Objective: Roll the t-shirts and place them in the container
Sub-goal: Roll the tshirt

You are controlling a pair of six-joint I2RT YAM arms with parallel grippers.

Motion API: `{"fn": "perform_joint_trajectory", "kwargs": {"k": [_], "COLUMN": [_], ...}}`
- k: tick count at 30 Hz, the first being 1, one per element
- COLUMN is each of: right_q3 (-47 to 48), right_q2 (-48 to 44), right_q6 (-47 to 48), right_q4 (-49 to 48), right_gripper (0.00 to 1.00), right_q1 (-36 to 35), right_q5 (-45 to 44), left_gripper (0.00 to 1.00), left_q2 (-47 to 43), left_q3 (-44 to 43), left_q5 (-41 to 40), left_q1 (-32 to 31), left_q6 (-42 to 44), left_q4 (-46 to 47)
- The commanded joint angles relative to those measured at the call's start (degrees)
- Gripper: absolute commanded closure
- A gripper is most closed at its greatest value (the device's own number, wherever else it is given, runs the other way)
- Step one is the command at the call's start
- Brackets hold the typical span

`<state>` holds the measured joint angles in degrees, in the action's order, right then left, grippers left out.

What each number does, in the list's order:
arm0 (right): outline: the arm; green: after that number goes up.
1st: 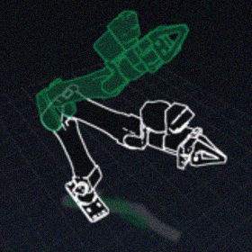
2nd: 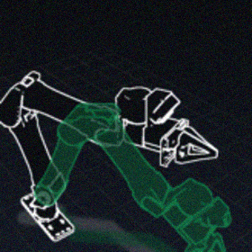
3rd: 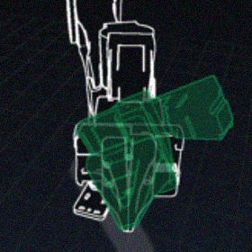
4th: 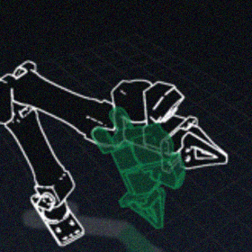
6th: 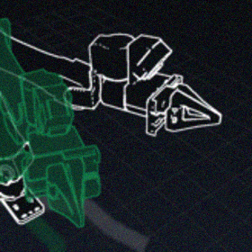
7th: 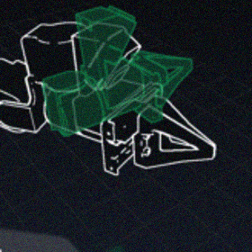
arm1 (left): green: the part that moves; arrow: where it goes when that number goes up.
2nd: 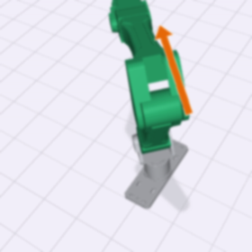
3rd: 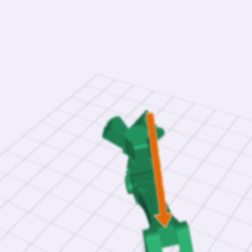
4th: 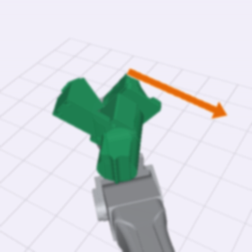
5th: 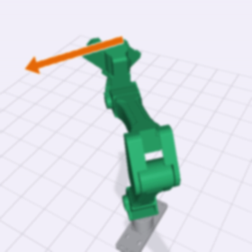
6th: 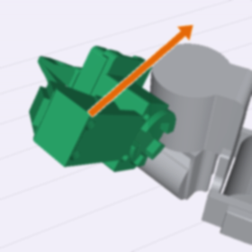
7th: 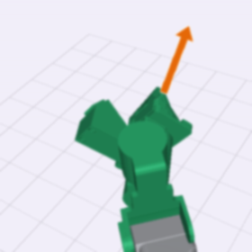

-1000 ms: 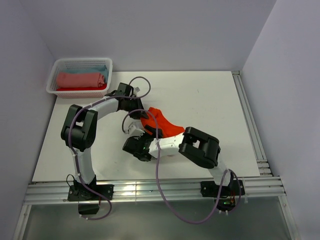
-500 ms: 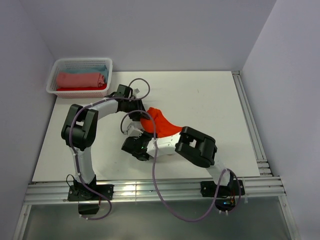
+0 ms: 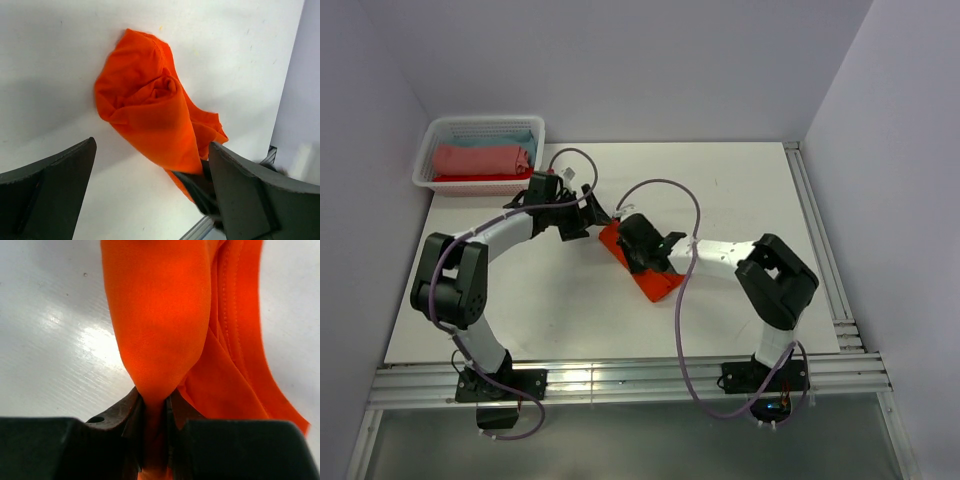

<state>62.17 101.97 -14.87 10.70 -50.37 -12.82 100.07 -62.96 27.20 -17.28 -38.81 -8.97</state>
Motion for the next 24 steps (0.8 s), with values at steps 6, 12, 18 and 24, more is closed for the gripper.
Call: {"fn": "perform_joint_trajectory", "kwargs": {"k": [6,12,18,24], "right_q3": [-4.1,-5.1,-5.0,-4.9], "right_q2": [0.1,5.7,8.9,9.8], "right_q6": [-5.3,-9.6,-10.3,-10.4], "right_q4": [-8.2,-15.7,-17.5,-17.7], "right_gripper": [1.0,1.0,1.0,1.0], "right_q1": [12.3,18.9,20.5,20.5], "right_q5": [37.4,54.5,57.6,58.6], "left_gripper": [0.01,0.01,0.01,0.01], "left_q2": [-8.0,-8.1,-4.2,0.1], "left_q3": [8.5,17.9,23.8,25.4], "left_q5": [-1.9,1.0,2.0,-0.5], "left_q1": [1.5,1.5,1.5,1.5], "left_q6": [-2.1,-5.7,-8.7,-10.3], "left_q4": [13.0,29.1,41.4,50.9]}}
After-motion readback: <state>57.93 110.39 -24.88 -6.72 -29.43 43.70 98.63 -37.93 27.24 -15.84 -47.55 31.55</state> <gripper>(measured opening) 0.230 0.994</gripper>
